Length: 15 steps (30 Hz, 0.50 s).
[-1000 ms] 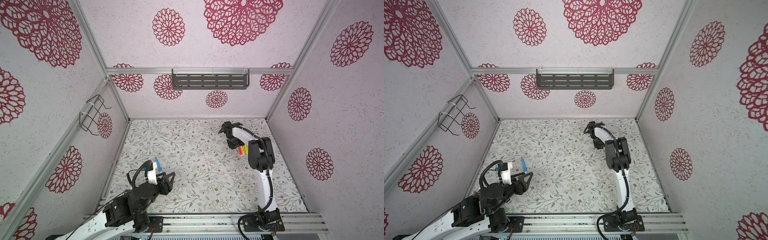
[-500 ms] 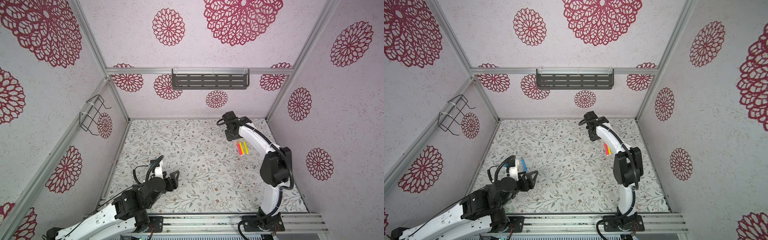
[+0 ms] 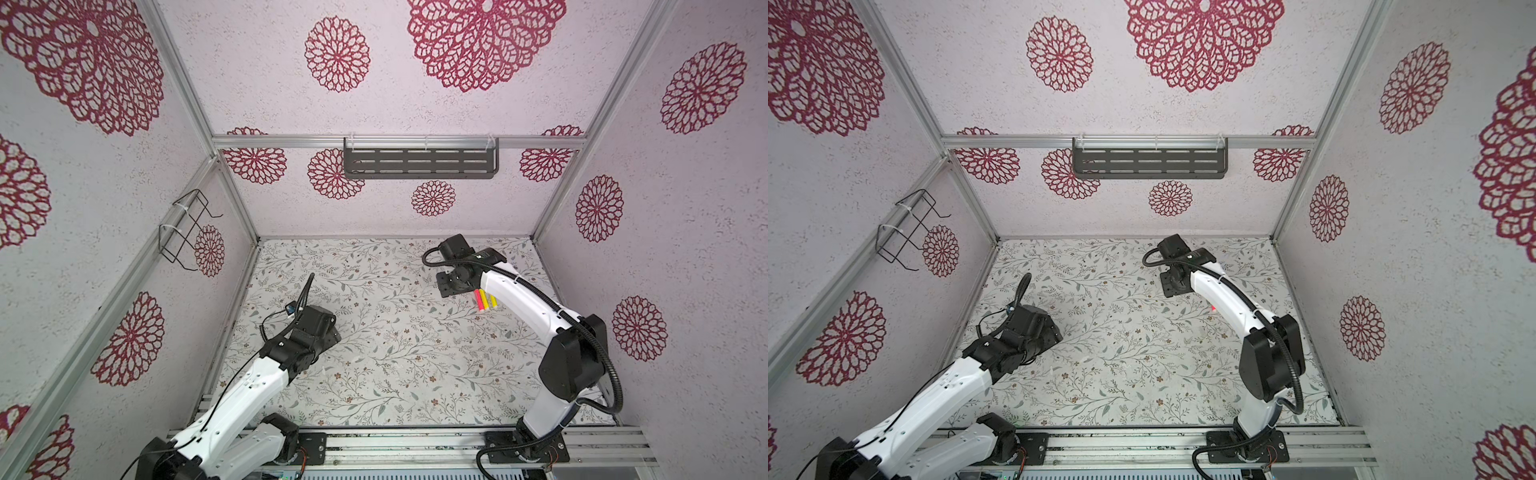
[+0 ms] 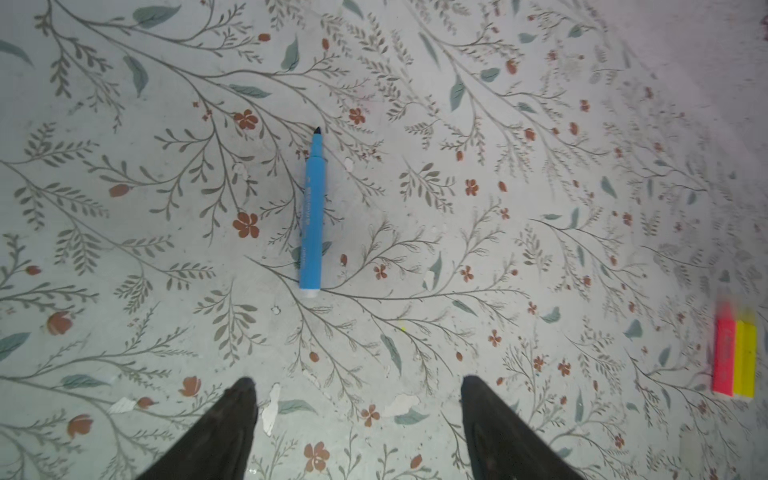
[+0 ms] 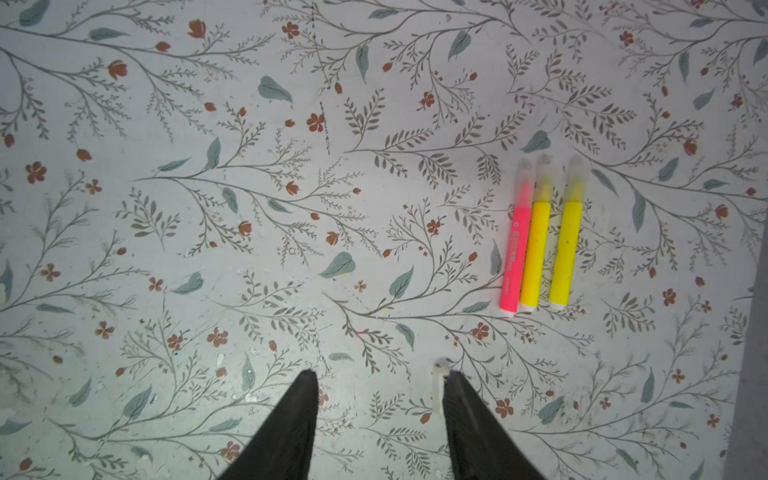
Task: Insert the pens into the pen caps
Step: 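Lift the open right gripper while the left gripper moves over the blue marker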
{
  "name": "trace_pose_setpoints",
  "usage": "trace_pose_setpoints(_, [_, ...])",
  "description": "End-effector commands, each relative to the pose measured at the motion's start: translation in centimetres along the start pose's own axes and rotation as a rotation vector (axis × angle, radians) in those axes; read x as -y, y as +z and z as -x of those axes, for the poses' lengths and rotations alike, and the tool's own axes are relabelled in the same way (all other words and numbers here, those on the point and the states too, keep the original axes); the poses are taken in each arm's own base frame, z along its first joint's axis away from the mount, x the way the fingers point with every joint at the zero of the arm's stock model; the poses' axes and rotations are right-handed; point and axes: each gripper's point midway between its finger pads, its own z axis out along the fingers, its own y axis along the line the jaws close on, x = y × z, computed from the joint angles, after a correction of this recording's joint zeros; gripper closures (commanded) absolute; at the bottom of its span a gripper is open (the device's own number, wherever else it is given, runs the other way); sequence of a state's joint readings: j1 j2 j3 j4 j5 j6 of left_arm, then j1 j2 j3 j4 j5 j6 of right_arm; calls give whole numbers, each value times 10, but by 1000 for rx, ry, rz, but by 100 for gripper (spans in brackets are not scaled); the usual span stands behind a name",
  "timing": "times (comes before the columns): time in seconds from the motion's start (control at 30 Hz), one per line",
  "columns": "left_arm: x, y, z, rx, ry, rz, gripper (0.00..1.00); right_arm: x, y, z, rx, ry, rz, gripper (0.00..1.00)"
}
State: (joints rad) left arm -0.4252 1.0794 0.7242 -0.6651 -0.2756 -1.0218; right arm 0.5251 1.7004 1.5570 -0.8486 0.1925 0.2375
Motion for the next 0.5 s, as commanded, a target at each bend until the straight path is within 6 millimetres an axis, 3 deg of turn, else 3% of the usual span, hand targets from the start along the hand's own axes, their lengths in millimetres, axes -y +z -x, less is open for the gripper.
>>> trace_pose_setpoints(0.0, [8,17,10,-52,-55,27,17,-1,-32,6,88,55,56,48])
trace_pose_setpoints(0.17, [10,51,13,-169,-18,133,20,10,-33,-11,92,68,19,48])
trace_pose_setpoints(0.47, [1,79,12,-228,-74,159,25,14,-35,-32,96,81,31,48])
